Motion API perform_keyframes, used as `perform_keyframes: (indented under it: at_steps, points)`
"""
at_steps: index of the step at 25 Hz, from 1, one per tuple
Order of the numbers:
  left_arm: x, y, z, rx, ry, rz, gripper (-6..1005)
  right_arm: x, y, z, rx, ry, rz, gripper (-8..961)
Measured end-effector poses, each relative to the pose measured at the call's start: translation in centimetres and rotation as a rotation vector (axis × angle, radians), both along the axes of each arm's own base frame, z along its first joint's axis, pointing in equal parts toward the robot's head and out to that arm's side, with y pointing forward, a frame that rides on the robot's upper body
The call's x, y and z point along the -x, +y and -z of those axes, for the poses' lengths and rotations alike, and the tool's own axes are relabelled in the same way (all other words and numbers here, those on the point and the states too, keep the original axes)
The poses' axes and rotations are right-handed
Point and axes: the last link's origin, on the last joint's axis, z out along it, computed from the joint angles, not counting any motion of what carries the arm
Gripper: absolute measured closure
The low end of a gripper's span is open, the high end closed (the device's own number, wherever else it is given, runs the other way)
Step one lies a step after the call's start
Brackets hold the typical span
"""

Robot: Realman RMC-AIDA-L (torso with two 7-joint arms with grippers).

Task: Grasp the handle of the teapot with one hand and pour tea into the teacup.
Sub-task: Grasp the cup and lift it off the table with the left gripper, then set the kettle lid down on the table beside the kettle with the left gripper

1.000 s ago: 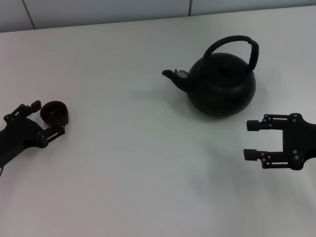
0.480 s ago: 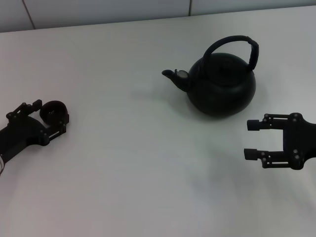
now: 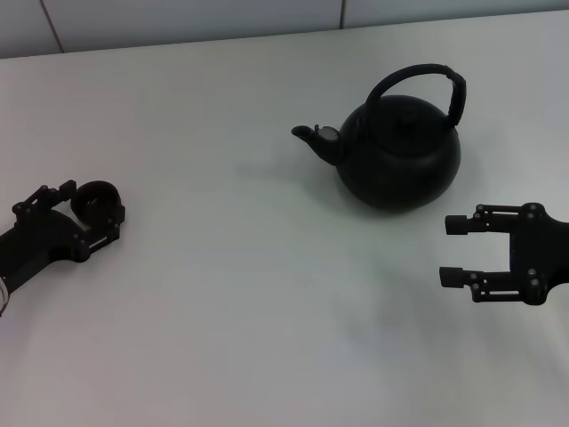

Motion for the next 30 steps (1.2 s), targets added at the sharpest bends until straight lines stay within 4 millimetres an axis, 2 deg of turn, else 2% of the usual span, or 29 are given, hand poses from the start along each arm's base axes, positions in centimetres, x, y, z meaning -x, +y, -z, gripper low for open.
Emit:
perform_keyframes:
  at_steps: [5,10,15,20,25,27,30]
  points:
    - [0.0,0.0,0.0,0.0,-0.007,-0.006,177,0.0,0.0,0.0,-0.002,0.001,0.001,234]
    - [0.0,-0.1,0.0,-0.002,-0.011,-0.005,311,0.0,-0.1,0.0,0.0,0.0,0.001,233]
    - [-0.1,-0.2,-0.1,-0.001,-0.025,0.006,307,-0.1,-0.1,0.0,0.0,0.0,0.002,233]
    - [-1.5,-0.4,-0.3,0.027,-0.089,0.076,304,-0.1,-0.1,0.0,0.0,0.0,0.004,233]
    - [-3.4,-0.2,0.9,0.124,-0.097,0.156,300,-0.1,-0.2,0.1,0.0,0.002,0.007,233]
    - [-4.7,0.0,2.1,0.178,-0.094,0.195,299,-0.1,-0.2,0.1,-0.001,0.003,0.008,233]
    - [-5.4,0.3,2.5,0.192,-0.102,0.209,297,-0.2,-0.3,0.1,-0.001,0.005,0.009,232]
